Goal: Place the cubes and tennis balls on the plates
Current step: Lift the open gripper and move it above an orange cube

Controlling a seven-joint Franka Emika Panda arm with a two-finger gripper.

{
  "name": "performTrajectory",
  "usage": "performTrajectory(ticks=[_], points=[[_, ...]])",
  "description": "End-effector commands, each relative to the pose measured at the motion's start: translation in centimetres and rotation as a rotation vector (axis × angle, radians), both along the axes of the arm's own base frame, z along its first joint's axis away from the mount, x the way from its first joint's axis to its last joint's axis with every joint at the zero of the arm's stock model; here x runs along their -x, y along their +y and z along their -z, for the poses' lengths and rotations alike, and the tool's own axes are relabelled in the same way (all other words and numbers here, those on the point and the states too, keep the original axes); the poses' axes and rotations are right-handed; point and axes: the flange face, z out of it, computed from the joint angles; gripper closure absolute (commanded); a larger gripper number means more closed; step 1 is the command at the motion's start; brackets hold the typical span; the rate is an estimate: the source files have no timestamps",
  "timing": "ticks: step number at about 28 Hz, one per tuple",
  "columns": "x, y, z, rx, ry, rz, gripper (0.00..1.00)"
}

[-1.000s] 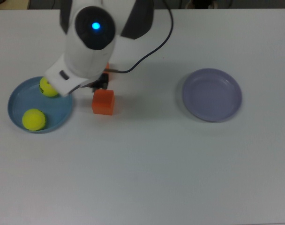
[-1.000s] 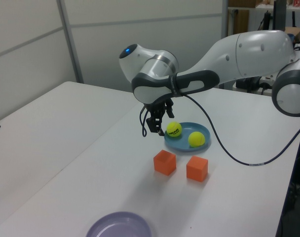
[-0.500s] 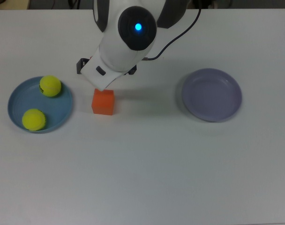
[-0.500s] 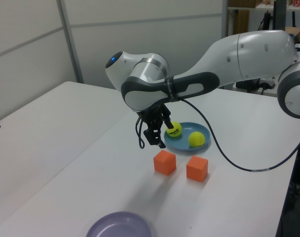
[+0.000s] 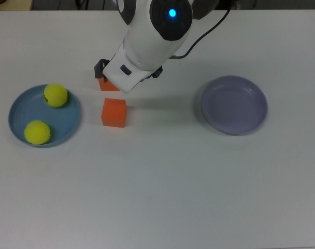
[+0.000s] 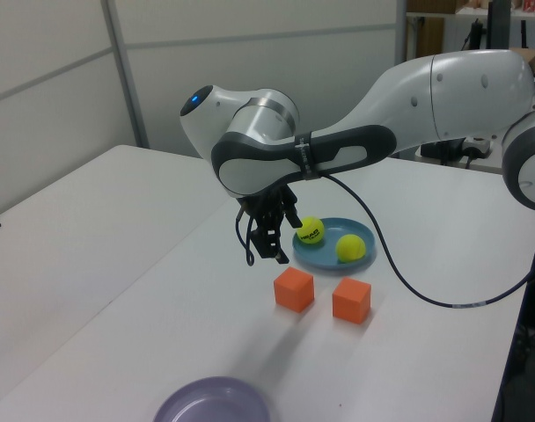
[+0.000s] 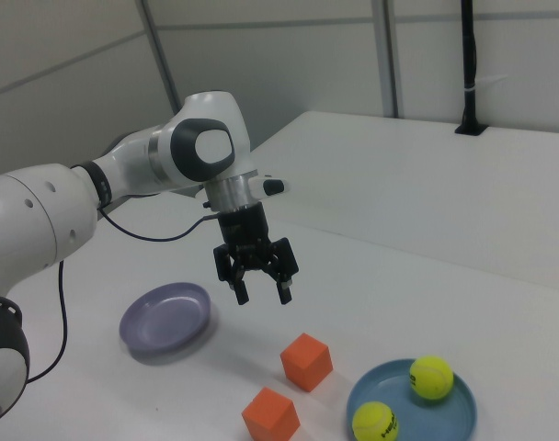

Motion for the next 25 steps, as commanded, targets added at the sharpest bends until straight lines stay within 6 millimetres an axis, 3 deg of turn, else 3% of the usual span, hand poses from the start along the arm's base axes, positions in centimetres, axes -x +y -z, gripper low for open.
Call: performTrajectory(ticks=[1, 6, 10, 13, 22, 25], points=[[0.8, 0.1, -0.8, -0.013, 0.0, 0.007, 0.0], [0.8, 0.0, -1.1, -0.013, -0.006, 0.008, 0.0], [1.3, 0.1, -3.0, -0.032, -0.067, -0.001, 0.0], [2.4, 0.7, -2.4, -0.064, -0.136, -0.016, 0.0], [1.3, -0.1, 1.8, -0.056, -0.151, 0.009, 0.0], [0.7, 0.0, 4.1, -0.049, -0.168, 0.005, 0.0]])
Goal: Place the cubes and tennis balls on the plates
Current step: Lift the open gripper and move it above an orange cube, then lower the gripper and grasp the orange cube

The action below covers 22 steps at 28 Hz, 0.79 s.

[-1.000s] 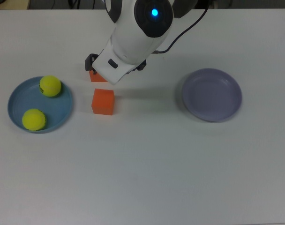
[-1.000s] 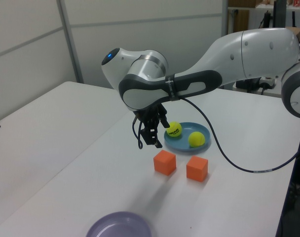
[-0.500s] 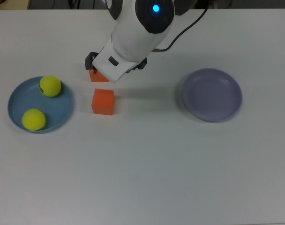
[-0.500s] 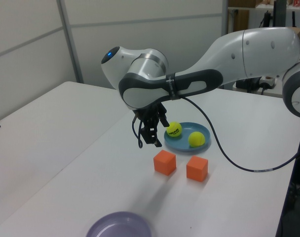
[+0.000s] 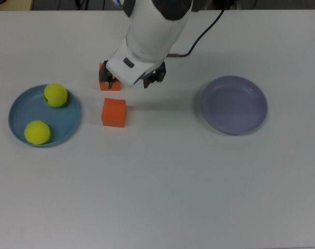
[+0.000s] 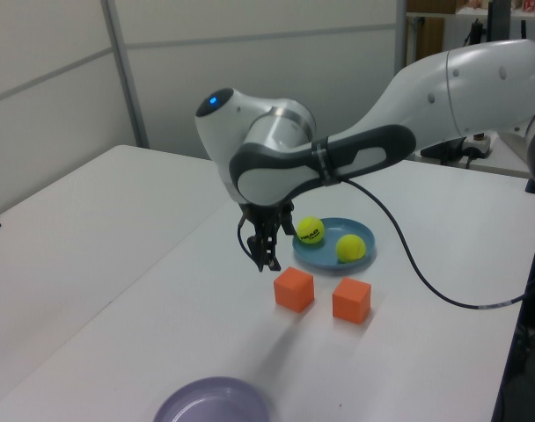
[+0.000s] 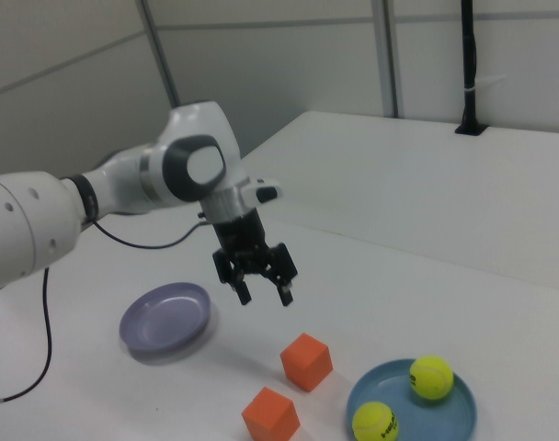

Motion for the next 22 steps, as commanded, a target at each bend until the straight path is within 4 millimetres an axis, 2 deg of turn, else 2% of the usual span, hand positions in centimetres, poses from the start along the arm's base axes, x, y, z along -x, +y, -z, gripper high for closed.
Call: performTrajectory(ticks=[1, 2, 3, 8, 15, 20, 21, 22], points=[[-0.2, -0.4, 3.3, 0.011, -0.03, 0.014, 0.0], [-0.3, -0.4, 4.0, 0.026, -0.03, 0.01, 0.0], [-0.3, -0.7, 5.6, 0.06, -0.02, -0.002, 0.0], [-0.7, -1.3, 9.5, 0.132, 0.018, -0.012, 0.0], [-0.9, -1.8, 11.9, 0.159, 0.045, -0.019, 0.0], [-1.2, -3.1, 13.7, 0.199, 0.062, -0.025, 0.0], [-1.3, -3.0, 13.9, 0.2, 0.05, -0.018, 0.02], [-1.3, -3.0, 14.0, 0.2, 0.047, -0.016, 0.17]])
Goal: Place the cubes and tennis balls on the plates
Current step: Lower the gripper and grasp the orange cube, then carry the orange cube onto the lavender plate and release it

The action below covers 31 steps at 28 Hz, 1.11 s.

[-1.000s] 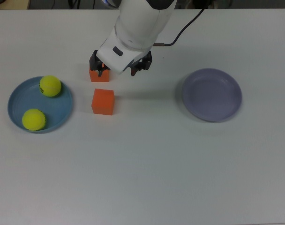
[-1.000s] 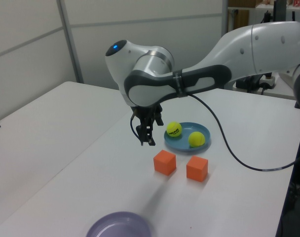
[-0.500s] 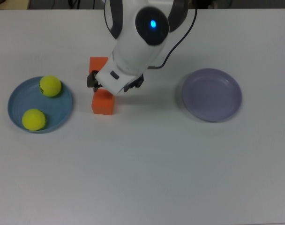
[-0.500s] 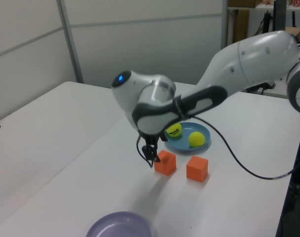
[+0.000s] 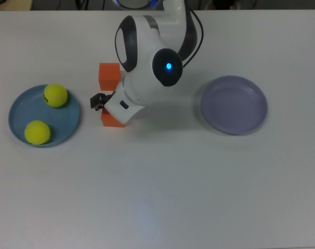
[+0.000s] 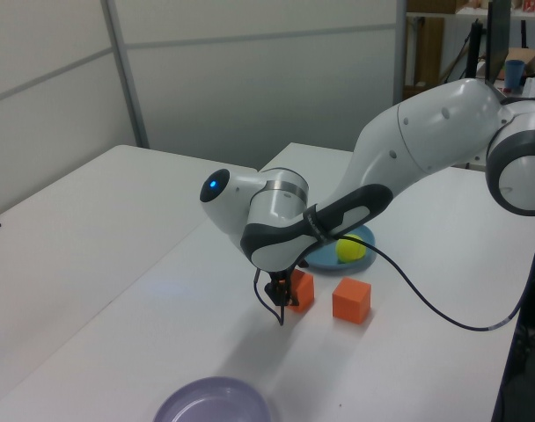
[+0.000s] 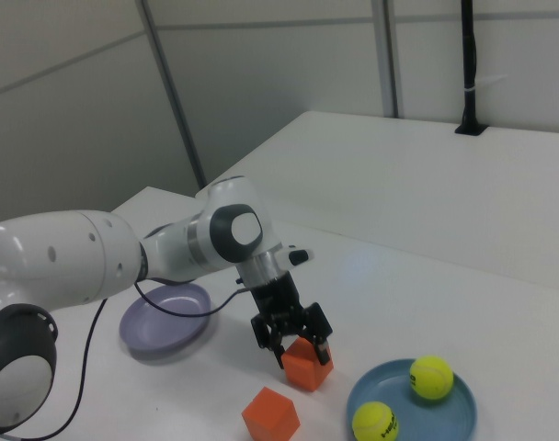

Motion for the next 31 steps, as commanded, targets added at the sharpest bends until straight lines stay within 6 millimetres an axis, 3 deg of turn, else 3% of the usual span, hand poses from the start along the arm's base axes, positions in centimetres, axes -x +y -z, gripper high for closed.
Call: performTrajectory(ticks=[1, 3, 4, 8, 12, 17, 18, 22, 23, 26, 27, 31], points=[[-0.2, -0.5, 0.9, 0.016, -0.038, 0.011, 0.37], [-0.3, -0.5, 0.8, 0.017, -0.045, 0.013, 0.86], [-0.3, -0.3, 0.6, 0.018, -0.054, 0.024, 1.0], [-0.4, 0.0, 0.3, 0.018, -0.069, 0.043, 1.0], [-1.0, 1.4, -2.1, -0.005, -0.114, 0.044, 1.0], [-1.4, 6.7, -6.1, -0.063, -0.182, -0.017, 1.0], [-1.2, 8.5, -7.3, -0.081, -0.201, -0.042, 1.0], [-0.2, 13.1, -9.3, -0.114, -0.228, -0.107, 1.0], [0.6, 15.5, -9.5, -0.128, -0.232, -0.13, 1.0], [1.9, 18.9, -9.5, -0.144, -0.238, -0.159, 1.0], [2.9, 21.3, -9.4, -0.156, -0.236, -0.186, 1.0], [5.1, 25.6, -8.9, -0.166, -0.228, -0.239, 1.0]])
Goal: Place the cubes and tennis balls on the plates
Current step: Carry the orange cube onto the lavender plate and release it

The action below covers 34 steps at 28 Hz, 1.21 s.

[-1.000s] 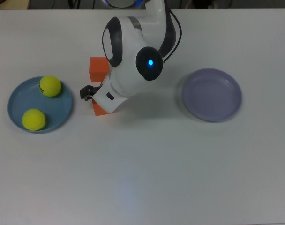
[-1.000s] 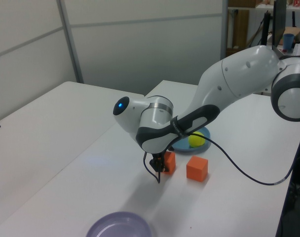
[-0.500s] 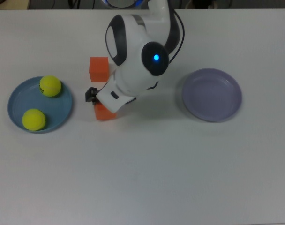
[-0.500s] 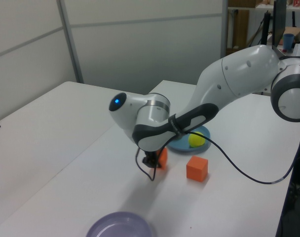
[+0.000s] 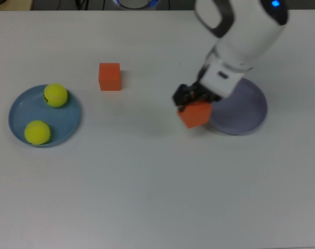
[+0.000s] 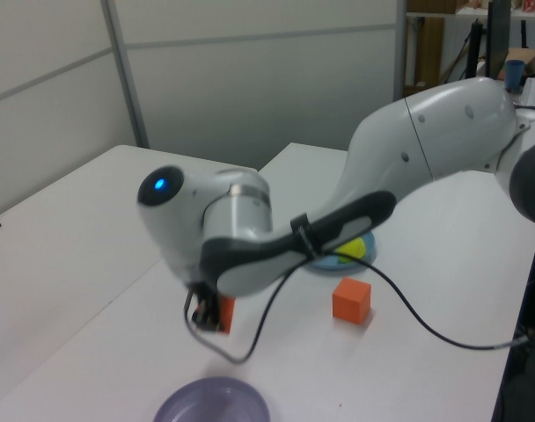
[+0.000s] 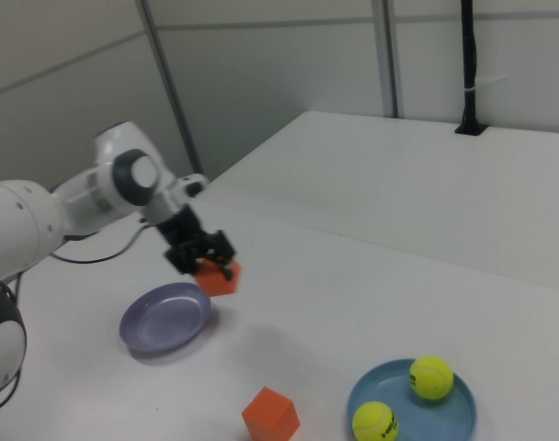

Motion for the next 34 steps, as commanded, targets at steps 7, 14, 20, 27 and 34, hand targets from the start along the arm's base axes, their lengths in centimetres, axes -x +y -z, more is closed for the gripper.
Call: performTrajectory(ticks=[7, 14, 20, 27, 34], points=[[5.8, 10.2, 5.0, 0.008, 0.053, -0.108, 1.0], [6.6, 11.7, 8.3, 0.042, 0.082, -0.149, 0.86], [5.9, 12.1, 7.4, 0.006, 0.039, -0.111, 0.0], [5.3, 11.5, 3.4, -0.025, -0.023, -0.058, 0.0], [3.2, 6.8, -0.1, -0.007, -0.052, 0.02, 0.0]])
